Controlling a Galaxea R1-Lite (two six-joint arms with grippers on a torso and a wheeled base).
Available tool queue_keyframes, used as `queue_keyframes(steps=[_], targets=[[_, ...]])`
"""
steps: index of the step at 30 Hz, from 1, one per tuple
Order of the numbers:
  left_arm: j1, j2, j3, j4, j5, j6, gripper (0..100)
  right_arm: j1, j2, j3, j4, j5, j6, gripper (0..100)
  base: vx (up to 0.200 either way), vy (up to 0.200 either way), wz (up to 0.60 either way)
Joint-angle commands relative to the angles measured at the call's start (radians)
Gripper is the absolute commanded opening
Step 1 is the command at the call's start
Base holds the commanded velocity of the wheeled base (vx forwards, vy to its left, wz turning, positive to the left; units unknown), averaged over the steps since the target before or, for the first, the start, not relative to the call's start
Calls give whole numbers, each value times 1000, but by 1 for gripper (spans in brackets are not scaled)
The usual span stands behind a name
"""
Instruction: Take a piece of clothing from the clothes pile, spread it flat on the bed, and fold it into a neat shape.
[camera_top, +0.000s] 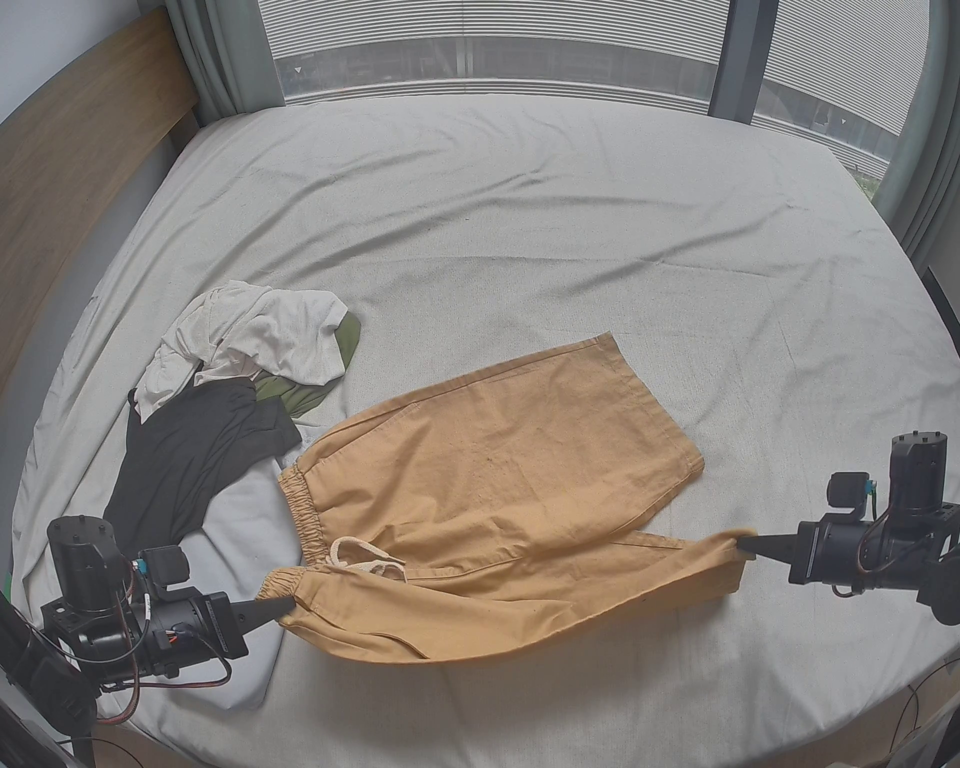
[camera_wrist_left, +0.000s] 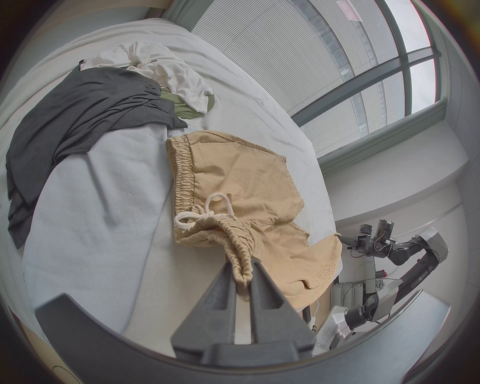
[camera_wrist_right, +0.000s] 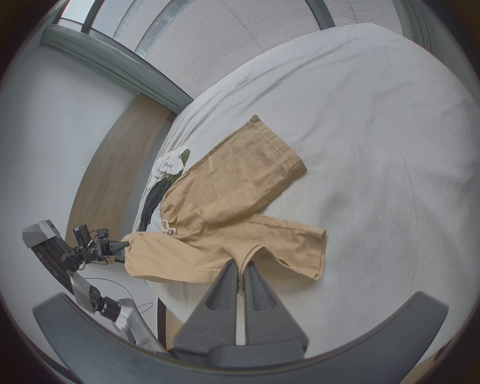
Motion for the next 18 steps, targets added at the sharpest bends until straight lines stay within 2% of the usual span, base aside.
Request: queue_keyframes(steps=[1,7,18], targets=[[0,5,-32,0,0,-33,0,-3,1,-63,2,-1,17,0,0,0,0],[-1,3,-57,-1,34,-47,0,-8,4,-179,71,-1,30,0,0,0,0],[3,-1,-80,-6,44,-69,0,-5,12,-311,108,-1,31,0,0,0,0]])
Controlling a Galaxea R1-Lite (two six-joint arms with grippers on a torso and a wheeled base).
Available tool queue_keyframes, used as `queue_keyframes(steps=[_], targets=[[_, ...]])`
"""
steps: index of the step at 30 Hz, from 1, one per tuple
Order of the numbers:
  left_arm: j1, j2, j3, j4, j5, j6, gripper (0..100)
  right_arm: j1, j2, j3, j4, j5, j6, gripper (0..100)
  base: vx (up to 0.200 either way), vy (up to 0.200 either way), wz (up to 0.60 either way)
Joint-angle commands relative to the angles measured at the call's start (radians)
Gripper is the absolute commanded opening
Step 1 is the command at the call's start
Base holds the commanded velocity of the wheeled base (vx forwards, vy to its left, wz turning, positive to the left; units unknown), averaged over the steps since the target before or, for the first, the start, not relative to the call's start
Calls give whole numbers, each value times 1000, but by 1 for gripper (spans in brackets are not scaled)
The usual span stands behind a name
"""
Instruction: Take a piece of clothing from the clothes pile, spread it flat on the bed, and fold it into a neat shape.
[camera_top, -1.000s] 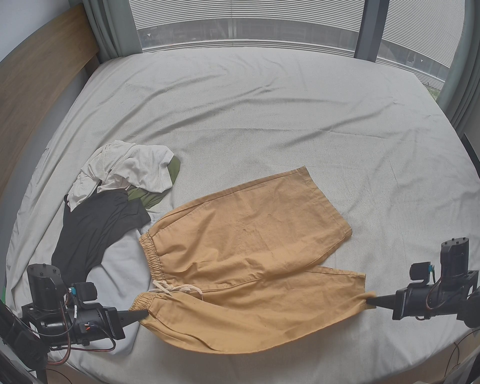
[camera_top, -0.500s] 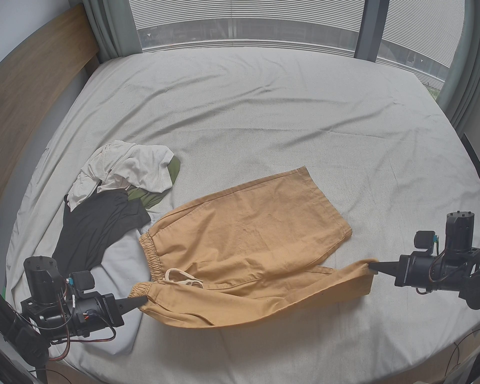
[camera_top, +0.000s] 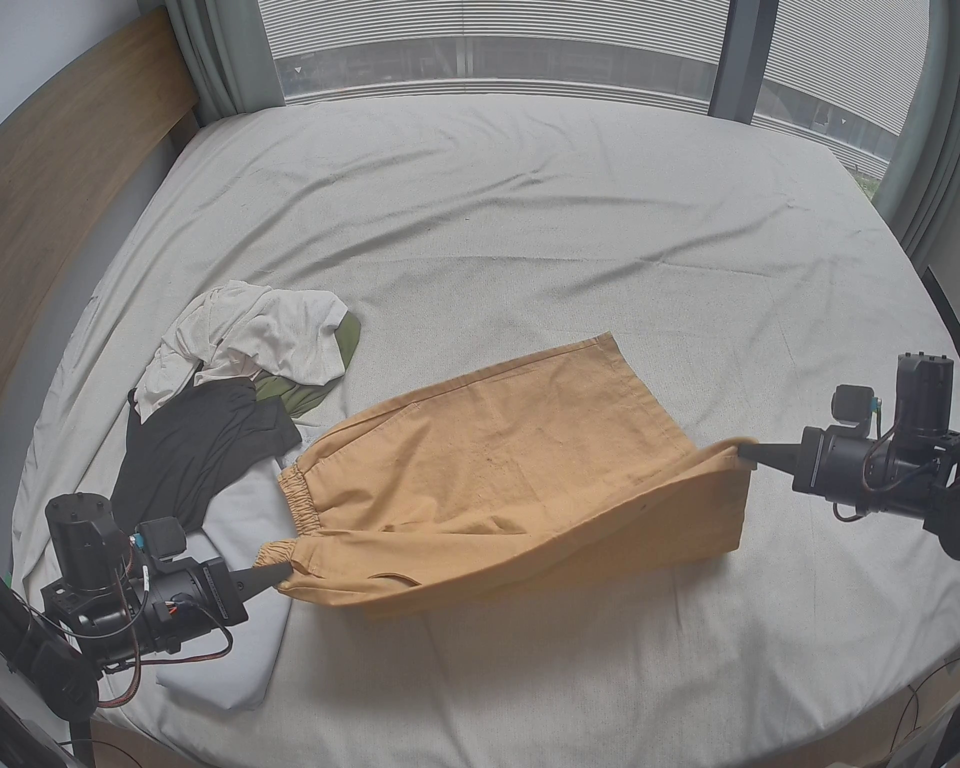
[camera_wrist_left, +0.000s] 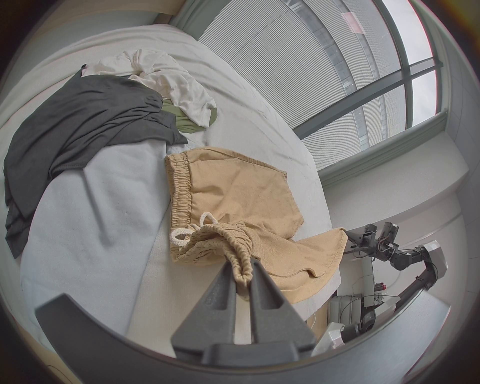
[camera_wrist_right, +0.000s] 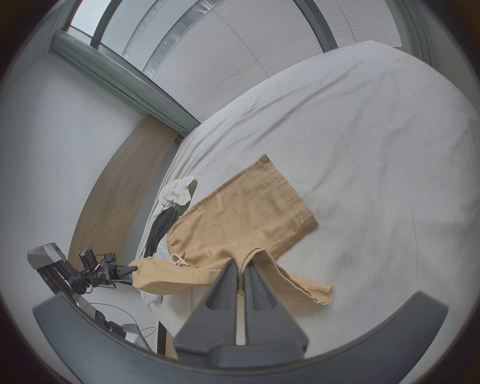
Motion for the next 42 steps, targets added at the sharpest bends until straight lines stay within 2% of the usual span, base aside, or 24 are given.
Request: queue_keyframes(steps=[1,12,18,27,32,42], targets=[[2,-3,-14,0,1,-3,0,3,11,-53,1,0,0,0,0,0,0],[0,-3,-53,0,34,-8,0,-7,85,-160,4,0,-1,0,0,0,0],[0,-6,-79,0,36,-54,0,-7,102,-208,7,0,-3,0,0,0,0],[2,-1,-102,0,37,-74,0,2,129,-351,134,0,-3,0,0,0,0],[0,-3,-140,1,85,-141,0,8,175,-415,143,0,-3,0,0,0,0],[-1,13,-145,4,87,-144,0,16,234,-480,157,-1,-3,0,0,0,0]])
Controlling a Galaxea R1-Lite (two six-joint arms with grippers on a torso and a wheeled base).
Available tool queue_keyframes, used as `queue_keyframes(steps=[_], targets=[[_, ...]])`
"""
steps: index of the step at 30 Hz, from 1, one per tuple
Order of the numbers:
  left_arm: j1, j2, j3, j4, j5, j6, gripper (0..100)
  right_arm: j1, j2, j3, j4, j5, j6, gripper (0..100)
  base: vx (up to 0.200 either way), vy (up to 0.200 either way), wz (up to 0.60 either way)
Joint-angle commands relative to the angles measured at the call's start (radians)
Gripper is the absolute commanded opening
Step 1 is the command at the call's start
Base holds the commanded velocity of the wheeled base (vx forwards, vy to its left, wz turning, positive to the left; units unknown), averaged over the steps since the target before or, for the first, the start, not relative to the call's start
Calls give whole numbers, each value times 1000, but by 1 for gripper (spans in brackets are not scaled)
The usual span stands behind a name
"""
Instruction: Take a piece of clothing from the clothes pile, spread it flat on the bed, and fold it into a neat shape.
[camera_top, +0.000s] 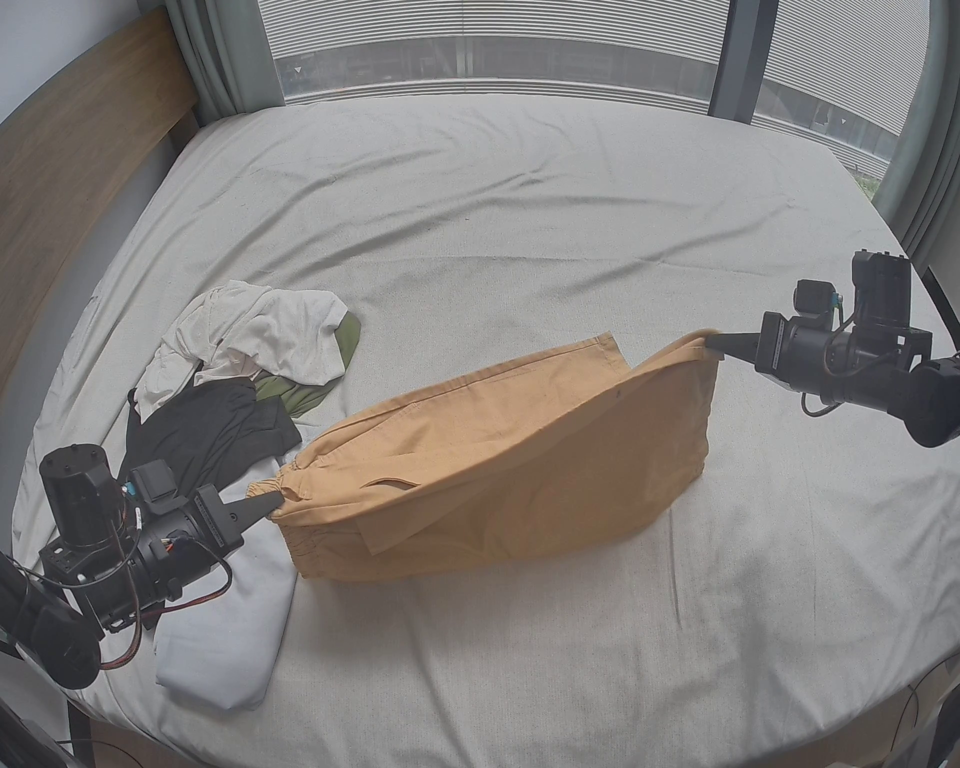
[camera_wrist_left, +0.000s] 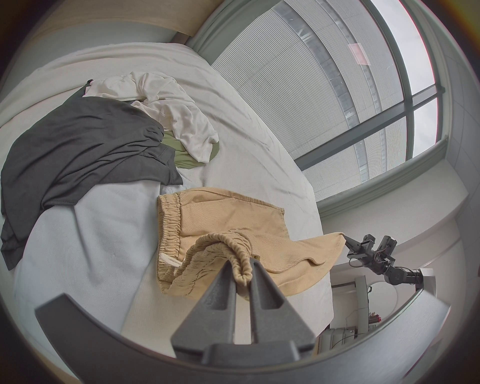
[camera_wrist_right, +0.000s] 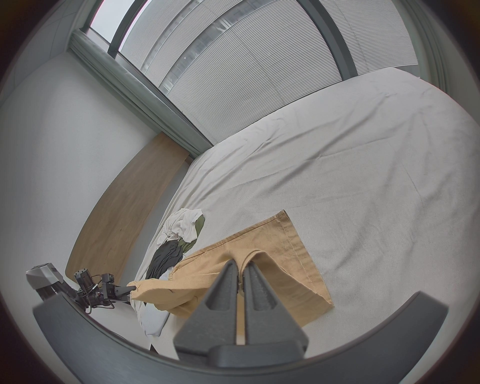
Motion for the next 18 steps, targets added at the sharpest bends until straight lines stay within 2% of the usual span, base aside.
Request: queue_keyframes(steps=[1,13,18], targets=[[1,18,-2,-1,1,-1,0,1,43,-38,0,0,-1,0,0,0,0],[16,67,-27,-1,17,-7,0,3,125,-147,63,-1,1,0,0,0,0],[33,100,-53,-4,35,-41,0,3,169,-194,63,-18,1,0,0,0,0]])
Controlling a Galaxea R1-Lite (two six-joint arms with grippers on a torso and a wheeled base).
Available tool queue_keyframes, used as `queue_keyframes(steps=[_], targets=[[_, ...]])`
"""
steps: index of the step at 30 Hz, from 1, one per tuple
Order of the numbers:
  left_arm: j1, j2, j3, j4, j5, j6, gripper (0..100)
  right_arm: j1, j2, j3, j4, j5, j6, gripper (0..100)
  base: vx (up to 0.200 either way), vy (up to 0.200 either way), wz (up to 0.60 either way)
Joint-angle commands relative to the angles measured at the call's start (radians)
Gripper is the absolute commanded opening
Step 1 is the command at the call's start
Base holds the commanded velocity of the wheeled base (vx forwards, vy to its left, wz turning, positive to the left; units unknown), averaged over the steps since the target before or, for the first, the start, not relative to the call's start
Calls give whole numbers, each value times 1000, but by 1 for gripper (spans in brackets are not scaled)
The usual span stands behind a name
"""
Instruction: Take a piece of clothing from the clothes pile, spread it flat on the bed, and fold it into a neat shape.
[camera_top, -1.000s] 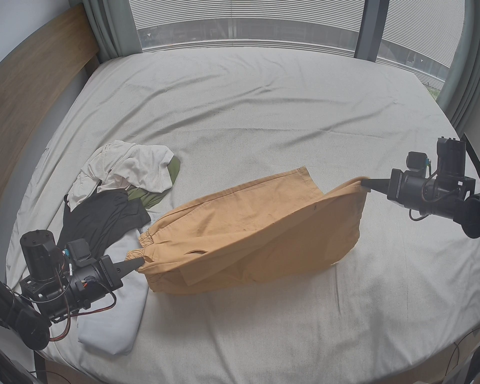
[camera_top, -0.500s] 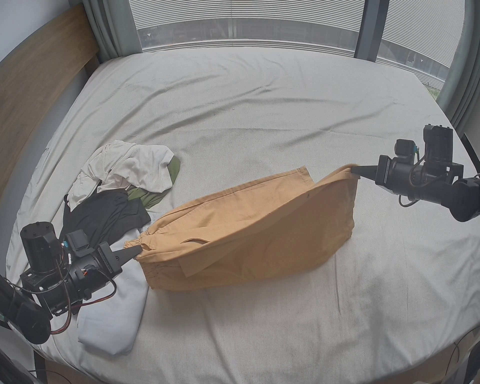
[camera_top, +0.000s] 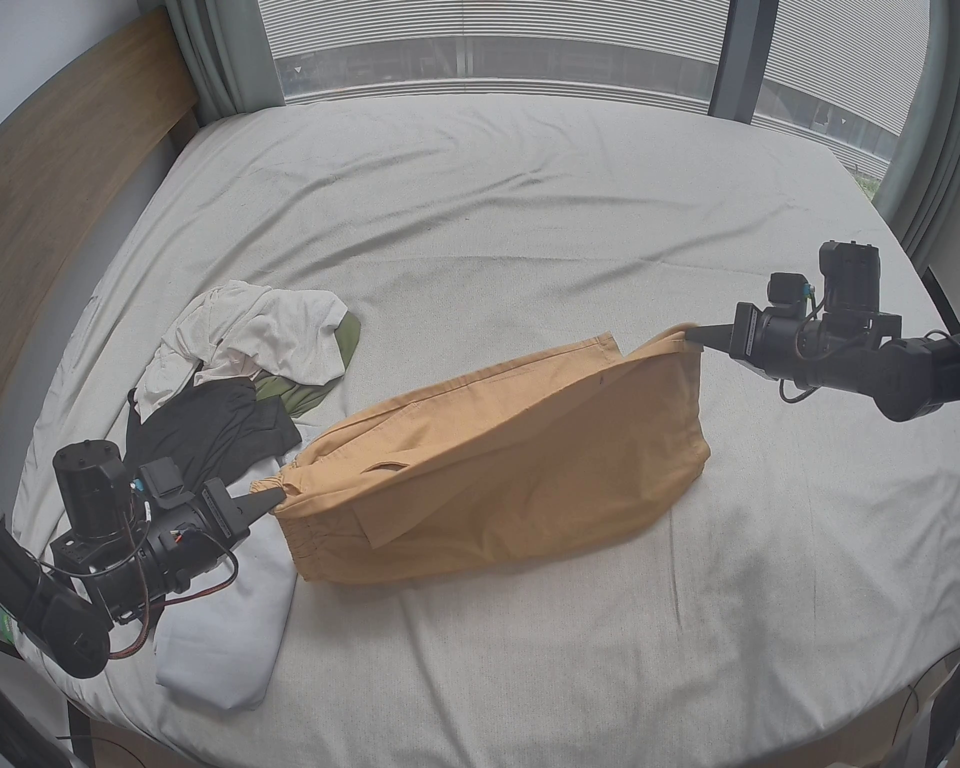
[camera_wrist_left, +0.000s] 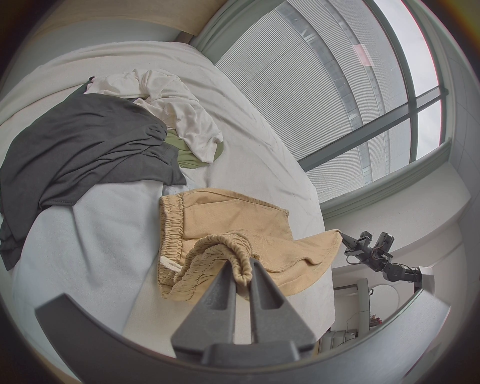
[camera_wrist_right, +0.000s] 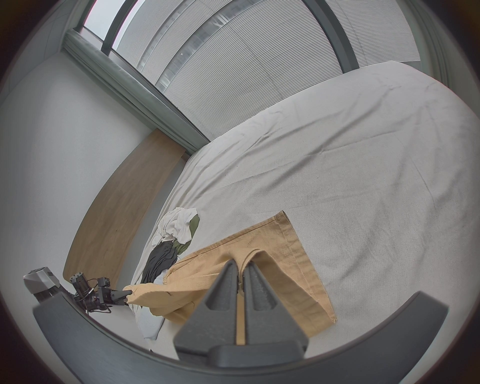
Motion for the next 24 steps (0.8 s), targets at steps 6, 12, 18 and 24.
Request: queue_keyframes(steps=[6,12,18,24], targets=[[20,69,-36,-2,7,-9,0,10,99,-86,-1,-24,1,0,0,0,0],[37,93,-47,-3,7,-9,0,27,130,-120,-3,-27,2,0,0,0,0],[49,107,-59,-3,5,-7,0,33,162,-163,-6,-49,2,0,0,0,0],[49,113,-72,-3,5,-9,0,33,176,-186,-3,-49,2,0,0,0,0]])
